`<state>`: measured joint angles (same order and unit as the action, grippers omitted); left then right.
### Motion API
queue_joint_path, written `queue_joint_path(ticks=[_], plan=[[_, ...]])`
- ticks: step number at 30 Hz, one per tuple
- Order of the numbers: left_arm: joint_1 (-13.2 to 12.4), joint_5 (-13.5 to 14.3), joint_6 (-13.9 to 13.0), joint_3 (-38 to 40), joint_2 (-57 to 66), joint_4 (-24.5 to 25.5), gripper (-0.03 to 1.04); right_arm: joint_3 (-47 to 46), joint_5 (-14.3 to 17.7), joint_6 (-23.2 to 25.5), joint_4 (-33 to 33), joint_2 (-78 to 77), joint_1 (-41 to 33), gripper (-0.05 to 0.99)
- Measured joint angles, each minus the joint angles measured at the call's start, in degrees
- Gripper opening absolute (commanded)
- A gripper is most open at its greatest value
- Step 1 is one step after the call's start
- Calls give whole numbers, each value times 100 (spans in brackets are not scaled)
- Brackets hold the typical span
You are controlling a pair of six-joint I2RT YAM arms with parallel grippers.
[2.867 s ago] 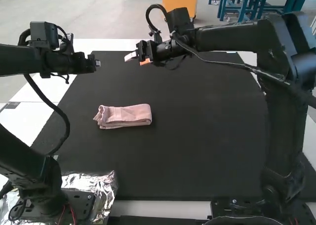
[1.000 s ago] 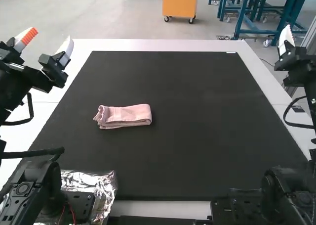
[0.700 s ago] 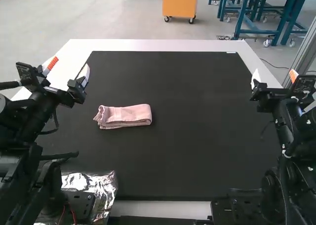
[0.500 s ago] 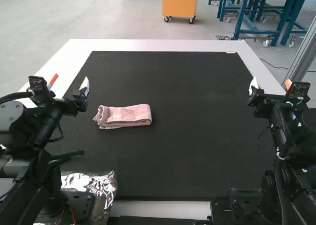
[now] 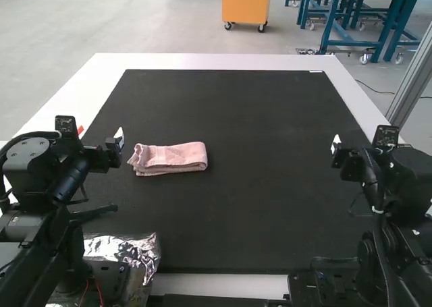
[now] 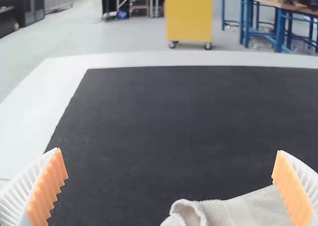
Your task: Fold the towel.
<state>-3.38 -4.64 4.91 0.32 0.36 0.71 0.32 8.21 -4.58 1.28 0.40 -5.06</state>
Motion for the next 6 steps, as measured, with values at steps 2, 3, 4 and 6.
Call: queue_joint_path(ticks=[2, 3, 4, 6], plan=[[0, 17, 0, -2, 0, -2, 97, 0, 0, 0, -2, 0, 0, 92], [0, 20, 0, 0, 0, -2, 97, 0, 0, 0, -2, 0, 0, 92], [0, 20, 0, 0, 0, -2, 97, 0, 0, 0, -2, 0, 0, 92], [2, 20, 0, 0, -2, -2, 97, 0, 0, 0, -2, 0, 0, 92]])
